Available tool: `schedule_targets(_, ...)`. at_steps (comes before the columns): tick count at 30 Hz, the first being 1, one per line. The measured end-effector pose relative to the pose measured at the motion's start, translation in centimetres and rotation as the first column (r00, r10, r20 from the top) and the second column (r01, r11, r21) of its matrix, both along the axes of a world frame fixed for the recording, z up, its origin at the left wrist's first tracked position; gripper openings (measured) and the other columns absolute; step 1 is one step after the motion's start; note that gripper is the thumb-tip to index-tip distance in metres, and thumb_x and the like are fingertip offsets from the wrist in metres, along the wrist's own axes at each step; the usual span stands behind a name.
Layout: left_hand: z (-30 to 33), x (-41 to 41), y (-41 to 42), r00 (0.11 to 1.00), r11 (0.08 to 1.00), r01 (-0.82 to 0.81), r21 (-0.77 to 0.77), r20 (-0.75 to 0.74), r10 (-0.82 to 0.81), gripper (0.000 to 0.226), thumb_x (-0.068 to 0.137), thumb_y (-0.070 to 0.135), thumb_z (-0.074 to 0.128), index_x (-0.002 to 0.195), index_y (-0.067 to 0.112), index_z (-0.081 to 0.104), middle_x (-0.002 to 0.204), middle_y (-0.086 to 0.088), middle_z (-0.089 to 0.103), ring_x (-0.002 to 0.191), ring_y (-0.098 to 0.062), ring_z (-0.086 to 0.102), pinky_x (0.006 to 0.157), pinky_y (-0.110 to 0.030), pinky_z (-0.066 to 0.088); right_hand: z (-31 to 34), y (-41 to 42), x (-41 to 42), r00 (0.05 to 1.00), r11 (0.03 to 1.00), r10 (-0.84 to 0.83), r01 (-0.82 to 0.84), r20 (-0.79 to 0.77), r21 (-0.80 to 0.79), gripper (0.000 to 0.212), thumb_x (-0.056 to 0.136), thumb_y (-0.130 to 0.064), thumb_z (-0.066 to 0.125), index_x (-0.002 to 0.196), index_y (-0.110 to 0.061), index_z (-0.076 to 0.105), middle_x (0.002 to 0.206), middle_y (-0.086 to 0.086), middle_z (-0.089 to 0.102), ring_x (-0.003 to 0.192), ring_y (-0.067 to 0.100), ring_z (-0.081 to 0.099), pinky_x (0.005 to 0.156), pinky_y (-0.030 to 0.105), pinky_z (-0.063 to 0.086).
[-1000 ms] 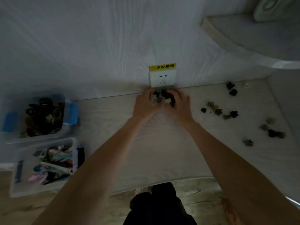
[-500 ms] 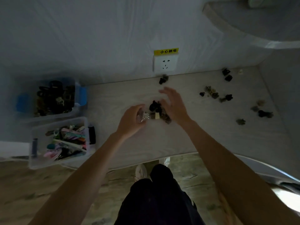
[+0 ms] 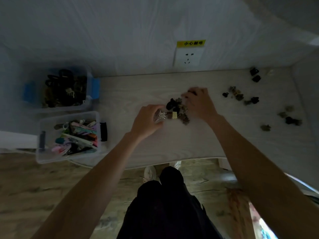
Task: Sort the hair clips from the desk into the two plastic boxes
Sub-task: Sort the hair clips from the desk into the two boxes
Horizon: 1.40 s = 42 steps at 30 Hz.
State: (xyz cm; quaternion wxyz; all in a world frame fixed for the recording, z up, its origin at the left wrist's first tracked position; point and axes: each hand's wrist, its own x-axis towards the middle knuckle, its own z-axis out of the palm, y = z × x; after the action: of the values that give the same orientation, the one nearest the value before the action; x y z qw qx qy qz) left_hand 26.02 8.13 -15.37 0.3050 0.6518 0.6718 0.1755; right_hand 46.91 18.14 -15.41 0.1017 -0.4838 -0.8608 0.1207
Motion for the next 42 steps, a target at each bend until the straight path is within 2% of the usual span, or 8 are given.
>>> schedule_targets(2,0.3,0.2,0.0,1.0,1.0,0.002,-0.014,-0.004,-0.002,0.055,0.073,0.021,0.071,0.125,0.024,0.052,0.115,-0.003,0.057,0.106,-0.024,0.049,0.086,-0.022,0.031,0.4,-3.5,0.6,0.998,0.999,-0.045,0.045,-0.043,0.006,0.035,0.083,-0.022,0.044,0.105,-0.005,0.065,0.102,0.02,0.064,0.1,0.032,0.047,0.08,0.045,0.044)
schedule_targets(6,0.7,0.7,0.1,1.0,0.999,-0.012,-0.03,0.005,0.013,0.054,0.076,0.018,0.069,0.127,0.021,0.05,0.119,-0.005,0.055,0.108,-0.026,0.047,0.084,-0.018,0.028,2.0,-8.3,-1.2,0.937,0.83,-0.348,0.298,-0.022,-0.472,0.067,0.077,-0.04,0.069,0.132,-0.016,0.041,0.135,0.012,0.037,0.12,0.031,0.036,0.092,0.045,0.043)
schedule_targets(12,0.5,1.8,0.5,0.998,0.994,0.054,-0.095,0.042,-0.05,0.044,0.082,0.025,0.065,0.124,0.02,0.054,0.117,-0.007,0.06,0.106,-0.029,0.054,0.093,-0.029,0.033,1.9,-8.7,-4.3,0.876,0.808,-0.473,0.386,-0.098,-0.444,0.061,0.077,-0.026,0.069,0.129,-0.013,0.04,0.122,0.014,0.044,0.104,0.035,0.052,0.081,0.039,0.045)
schedule_targets(27,4.3,1.3,-1.0,0.834,0.938,-0.316,-0.144,0.43,0.347,0.038,0.086,0.021,0.063,0.123,0.025,0.055,0.105,0.007,0.059,0.087,-0.006,0.06,0.068,-0.005,0.046,5.0,-6.8,-5.6,0.838,0.844,-0.362,0.108,-0.409,-0.526,0.031,0.085,-0.012,0.064,0.114,-0.012,0.055,0.107,0.008,0.063,0.089,0.016,0.059,0.078,0.025,0.049)
schedule_targets(31,7.0,-2.1,-1.0,0.77,0.92,-0.385,-0.069,0.525,0.362,0.037,0.085,0.018,0.065,0.117,0.035,0.055,0.1,0.004,0.062,0.078,-0.009,0.062,0.074,-0.032,0.058,8.4,-6.0,-9.1,0.766,0.843,-0.361,0.025,-0.532,-0.537,0.029,0.084,-0.009,0.065,0.111,-0.011,0.055,0.092,-0.003,0.063,0.068,-0.002,0.063,0.064,0.014,0.054)
schedule_targets(34,9.2,-6.5,-0.7,0.758,0.881,-0.473,0.015,0.518,0.398,0.035,0.086,0.018,0.064,0.117,0.032,0.055,0.094,0.004,0.062,0.074,-0.009,0.063,0.071,-0.034,0.058,10.7,-5.2,-14.1,0.685,0.818,-0.369,-0.082,-0.628,-0.57,0.029,0.084,-0.008,0.065,0.111,-0.011,0.055,0.087,-0.013,0.057,0.061,0.002,0.064,0.059,0.019,0.057)
schedule_targets(39,12.5,-16.4,-1.6,0.786,0.815,-0.565,0.127,0.385,0.484,0.033,0.087,0.018,0.063,0.119,0.022,0.056,0.1,0.006,0.06,0.08,0.005,0.058,0.07,-0.002,0.044,13.1,-4.2,-24.5,0.725,0.793,-0.249,-0.227,-0.642,-0.565,0.031,0.084,-0.012,0.065,0.113,-0.011,0.054,0.095,0.002,0.061,0.071,0.014,0.066,0.067,0.029,0.06)
schedule_targets(42,12.6,-20.8,-2.5,0.812,0.82,-0.564,0.1,0.246,0.529,0.037,0.086,0.019,0.063,0.122,0.019,0.056,0.093,0.004,0.057,0.083,-0.01,0.055,0.073,-0.013,0.044,12.5,-3.9,-28.6,0.805,0.81,-0.161,-0.223,-0.572,-0.542,0.028,0.084,-0.016,0.066,0.11,-0.012,0.058,0.104,0.011,0.065,0.092,0.027,0.065,0.083,0.041,0.055)
